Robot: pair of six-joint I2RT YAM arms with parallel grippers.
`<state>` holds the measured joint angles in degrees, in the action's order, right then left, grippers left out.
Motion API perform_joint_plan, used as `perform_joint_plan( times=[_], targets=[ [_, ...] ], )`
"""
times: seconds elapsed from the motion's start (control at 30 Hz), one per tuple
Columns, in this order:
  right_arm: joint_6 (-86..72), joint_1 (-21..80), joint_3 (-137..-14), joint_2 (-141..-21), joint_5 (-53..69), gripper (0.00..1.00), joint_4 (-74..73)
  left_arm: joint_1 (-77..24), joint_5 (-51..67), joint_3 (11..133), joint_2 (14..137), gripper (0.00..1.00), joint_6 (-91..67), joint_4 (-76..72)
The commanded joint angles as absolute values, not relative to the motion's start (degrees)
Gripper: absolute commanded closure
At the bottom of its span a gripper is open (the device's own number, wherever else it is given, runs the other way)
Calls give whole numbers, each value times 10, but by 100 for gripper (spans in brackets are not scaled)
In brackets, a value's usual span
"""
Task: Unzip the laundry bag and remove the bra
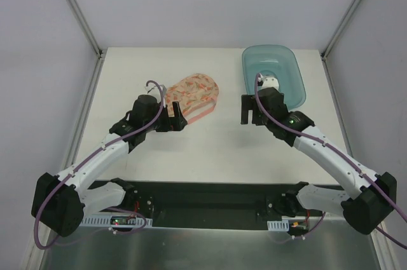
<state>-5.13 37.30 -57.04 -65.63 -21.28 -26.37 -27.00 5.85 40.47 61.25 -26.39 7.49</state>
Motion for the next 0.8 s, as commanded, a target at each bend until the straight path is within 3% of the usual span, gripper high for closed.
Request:
perform_joint_plan(
  times=[0.0,0.27,0.77],
  targets=[
    [-63,375,-563,-635,-232,4,-261,-270,77,408,604,1,-273,69],
    [-62,375,-549,-623,-222,4,-258,-270,111,424,647,7,-272,83],
    [-71,377,-515,-575,-185,4,-231,-334,-54,656,897,16,-210,208]
  ],
)
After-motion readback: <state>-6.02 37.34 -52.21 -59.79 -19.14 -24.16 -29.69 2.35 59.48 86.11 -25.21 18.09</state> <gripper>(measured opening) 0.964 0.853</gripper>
